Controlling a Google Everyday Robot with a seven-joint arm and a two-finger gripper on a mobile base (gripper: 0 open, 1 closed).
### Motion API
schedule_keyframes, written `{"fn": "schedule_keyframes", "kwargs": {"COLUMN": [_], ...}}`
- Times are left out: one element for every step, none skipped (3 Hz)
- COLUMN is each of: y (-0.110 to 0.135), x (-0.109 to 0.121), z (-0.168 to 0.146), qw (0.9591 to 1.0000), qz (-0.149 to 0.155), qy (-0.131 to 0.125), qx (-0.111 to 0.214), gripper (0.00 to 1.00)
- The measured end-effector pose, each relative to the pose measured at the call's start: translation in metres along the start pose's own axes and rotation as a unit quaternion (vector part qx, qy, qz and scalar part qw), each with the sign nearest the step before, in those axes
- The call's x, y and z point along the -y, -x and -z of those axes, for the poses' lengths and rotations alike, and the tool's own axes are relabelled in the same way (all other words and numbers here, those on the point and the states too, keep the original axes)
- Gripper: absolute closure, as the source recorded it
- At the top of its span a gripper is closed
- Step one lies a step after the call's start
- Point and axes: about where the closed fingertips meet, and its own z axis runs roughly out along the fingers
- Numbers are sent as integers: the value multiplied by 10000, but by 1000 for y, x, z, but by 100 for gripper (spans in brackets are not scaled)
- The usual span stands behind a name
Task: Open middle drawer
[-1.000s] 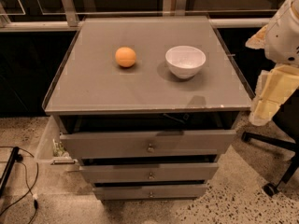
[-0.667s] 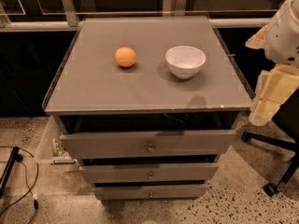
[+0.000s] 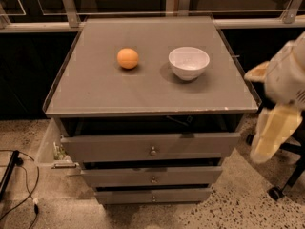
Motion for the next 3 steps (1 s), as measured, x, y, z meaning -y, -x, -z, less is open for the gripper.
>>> {"fn": "schedule_keyframes", "kwargs": {"y": [-27,-60,-59], "x": [-35,-73,-73], "z": [-55,-130,-129], "qw": [9996,9988,9988], "qz": [-12,36,39], "qy": [212,411,409], "qx": [197,280,281], "gripper": [0,0,0]}}
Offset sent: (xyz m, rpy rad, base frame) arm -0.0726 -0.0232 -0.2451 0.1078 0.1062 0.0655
